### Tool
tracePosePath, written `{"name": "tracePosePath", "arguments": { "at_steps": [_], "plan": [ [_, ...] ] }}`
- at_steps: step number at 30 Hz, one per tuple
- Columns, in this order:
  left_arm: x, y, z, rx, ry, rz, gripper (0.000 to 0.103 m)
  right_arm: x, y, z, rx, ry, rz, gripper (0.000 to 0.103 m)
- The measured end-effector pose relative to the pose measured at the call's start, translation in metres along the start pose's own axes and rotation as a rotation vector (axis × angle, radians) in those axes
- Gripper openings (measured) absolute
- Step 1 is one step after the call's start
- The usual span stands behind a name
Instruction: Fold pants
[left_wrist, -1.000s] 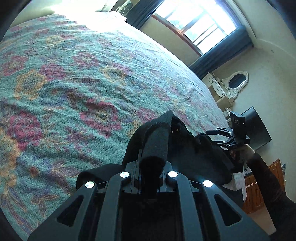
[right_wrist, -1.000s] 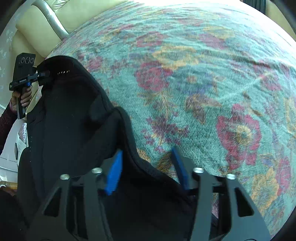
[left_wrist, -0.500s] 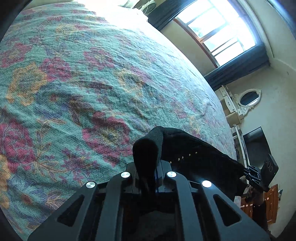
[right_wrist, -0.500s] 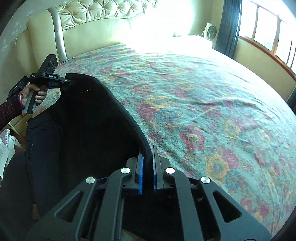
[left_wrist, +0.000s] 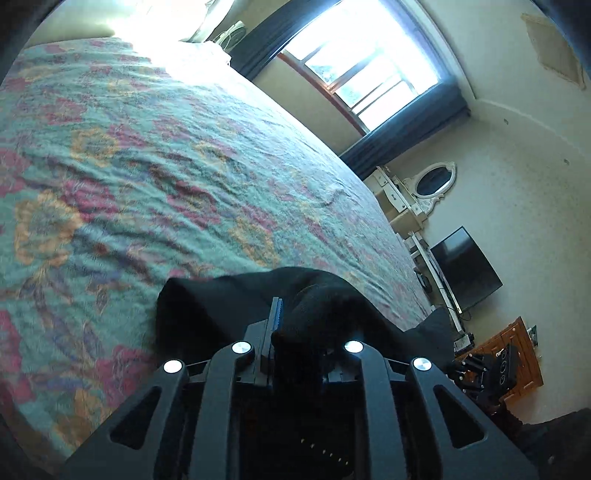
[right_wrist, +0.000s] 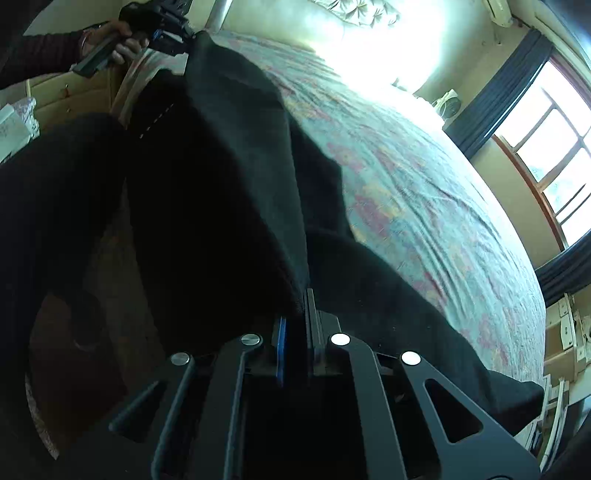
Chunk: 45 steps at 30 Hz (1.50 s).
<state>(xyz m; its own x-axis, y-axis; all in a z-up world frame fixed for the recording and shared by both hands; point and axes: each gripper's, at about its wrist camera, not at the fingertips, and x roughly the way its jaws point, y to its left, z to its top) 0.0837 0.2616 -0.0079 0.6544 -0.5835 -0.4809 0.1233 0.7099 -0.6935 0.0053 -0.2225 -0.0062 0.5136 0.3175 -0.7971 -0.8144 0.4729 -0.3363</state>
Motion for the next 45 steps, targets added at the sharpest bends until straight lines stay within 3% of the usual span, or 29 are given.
{"name": "tracePosePath", "arguments": {
  "at_steps": [3, 5, 6, 7, 11, 13, 16, 21, 24, 28, 29, 30, 31, 36, 40, 45],
  "plan": [
    [-0.002, 0.016, -0.038, -0.048, 0.054, 0.063, 0.024, 0.013, 0.02, -0.015, 0.044, 0.039, 0.063, 0.011],
    [-0.003, 0.027, -0.059, -0.093, 0.071, 0.109, 0.028, 0.006, 0.017, -0.016, 0.136, 0.031, 0.104, 0.028],
    [-0.007, 0.031, -0.069, -0.12, 0.055, 0.124, 0.031, 0.001, 0.011, -0.016, 0.209, 0.023, 0.157, 0.042],
    [-0.013, 0.035, -0.075, -0.157, 0.03, 0.109, 0.034, -0.004, 0.002, -0.019, 0.287, 0.007, 0.197, 0.05],
    [-0.042, 0.047, -0.093, -0.323, -0.097, 0.05, 0.045, -0.013, -0.035, -0.041, 0.705, -0.047, 0.385, 0.054],
    [-0.051, 0.044, -0.101, -0.349, -0.146, 0.074, 0.049, -0.008, -0.051, -0.061, 0.924, -0.075, 0.494, 0.054],
    [-0.055, 0.032, -0.108, -0.378, -0.192, 0.052, 0.05, 0.001, -0.062, -0.091, 1.209, -0.129, 0.62, 0.054],
    [-0.036, 0.013, -0.104, -0.412, -0.22, 0.032, 0.05, 0.015, -0.06, -0.122, 1.496, -0.211, 0.723, 0.055],
    [-0.025, 0.011, -0.101, -0.42, -0.227, 0.052, 0.05, 0.013, -0.071, -0.128, 1.571, -0.253, 0.727, 0.055],
    [-0.005, 0.013, -0.102, -0.439, -0.184, 0.162, 0.049, 0.006, -0.073, -0.142, 1.683, -0.312, 0.686, 0.056],
    [-0.003, 0.014, -0.103, -0.45, -0.194, 0.177, 0.044, 0.005, -0.07, -0.144, 1.725, -0.336, 0.671, 0.058],
    [-0.001, 0.015, -0.103, -0.457, -0.194, 0.185, 0.025, 0.001, -0.072, -0.152, 1.766, -0.359, 0.652, 0.06],
    [0.002, 0.015, -0.104, -0.461, -0.185, 0.185, 0.014, -0.004, -0.073, -0.16, 1.81, -0.384, 0.614, 0.062],
    [0.012, 0.016, -0.107, -0.47, -0.163, 0.231, 0.01, -0.009, -0.076, -0.196, 1.977, -0.439, 0.519, 0.065],
    [0.011, 0.023, -0.109, -0.496, -0.168, 0.209, 0.01, -0.002, -0.078, -0.198, 2.004, -0.488, 0.535, 0.065],
    [0.008, 0.027, -0.115, -0.529, -0.171, 0.182, 0.01, -0.001, -0.083, -0.204, 2.005, -0.472, 0.512, 0.065]
  ]
}}
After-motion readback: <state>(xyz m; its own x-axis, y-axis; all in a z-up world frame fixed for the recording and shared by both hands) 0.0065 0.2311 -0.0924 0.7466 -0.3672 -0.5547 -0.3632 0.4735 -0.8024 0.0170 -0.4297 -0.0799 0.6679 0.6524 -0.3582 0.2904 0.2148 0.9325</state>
